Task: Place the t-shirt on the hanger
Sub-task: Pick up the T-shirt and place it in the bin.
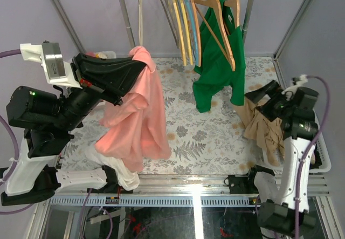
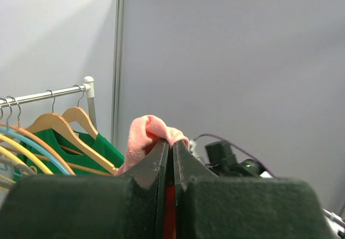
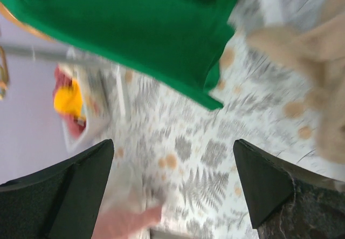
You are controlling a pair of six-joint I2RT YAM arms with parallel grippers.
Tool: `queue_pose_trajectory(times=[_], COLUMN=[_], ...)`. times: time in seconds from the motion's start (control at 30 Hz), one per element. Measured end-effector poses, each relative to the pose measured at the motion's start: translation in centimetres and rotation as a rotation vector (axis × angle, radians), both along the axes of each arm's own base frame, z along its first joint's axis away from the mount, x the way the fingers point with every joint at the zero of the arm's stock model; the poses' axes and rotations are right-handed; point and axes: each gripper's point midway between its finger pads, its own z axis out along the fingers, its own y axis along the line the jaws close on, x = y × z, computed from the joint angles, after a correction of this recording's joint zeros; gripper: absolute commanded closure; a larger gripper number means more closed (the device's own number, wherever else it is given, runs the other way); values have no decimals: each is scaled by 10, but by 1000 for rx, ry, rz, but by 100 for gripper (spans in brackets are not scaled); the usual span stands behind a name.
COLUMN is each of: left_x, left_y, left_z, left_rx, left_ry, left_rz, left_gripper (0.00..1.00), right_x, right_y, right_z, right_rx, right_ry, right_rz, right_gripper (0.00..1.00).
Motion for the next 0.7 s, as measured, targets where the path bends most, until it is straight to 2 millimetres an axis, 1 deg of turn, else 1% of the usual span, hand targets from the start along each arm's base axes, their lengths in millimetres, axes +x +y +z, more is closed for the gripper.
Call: queue_pose_trajectory(times=[0.07, 0.1, 0.17, 0.23, 0.37, 0.47, 0.53, 0.57, 0.67, 0.7], left_x=[-1, -1, -2, -2, -1, 0, -2, -6, -22, -30], left_y=[-2, -2, -6, -11, -22, -24, -17, -11, 18, 33], left_z=[1, 5, 13, 24, 37, 37, 38, 40, 54, 62], left_rx=[2, -3, -9, -20, -24, -8, -7, -11, -58, -89], left_ry=[-3, -8, -18, -33, -52, -54, -60, -63, -87, -101], left_rz=[-6, -11, -21, -36, -55, -48, -43, -42, -44, -45], left_gripper=[100, 100, 100, 100, 100, 100, 100, 100, 100, 100], right_x=[2, 2, -2, -9, -23, -33, -45, -51, -66, -72], right_y=[28, 42, 78, 106, 137, 156, 175, 185, 218, 233], right_z=[-23, -29, -36, -35, -32, -30, -34, -39, -55, -63], right_rx=[36, 41, 34, 21, -1, -9, -10, -14, -46, -64], right_ry=[67, 87, 110, 101, 79, 53, 52, 61, 98, 117], right_rz=[111, 164, 296, 400, 504, 562, 629, 661, 758, 800], right_gripper=[1, 1, 2, 3, 5, 5, 6, 6, 5, 5])
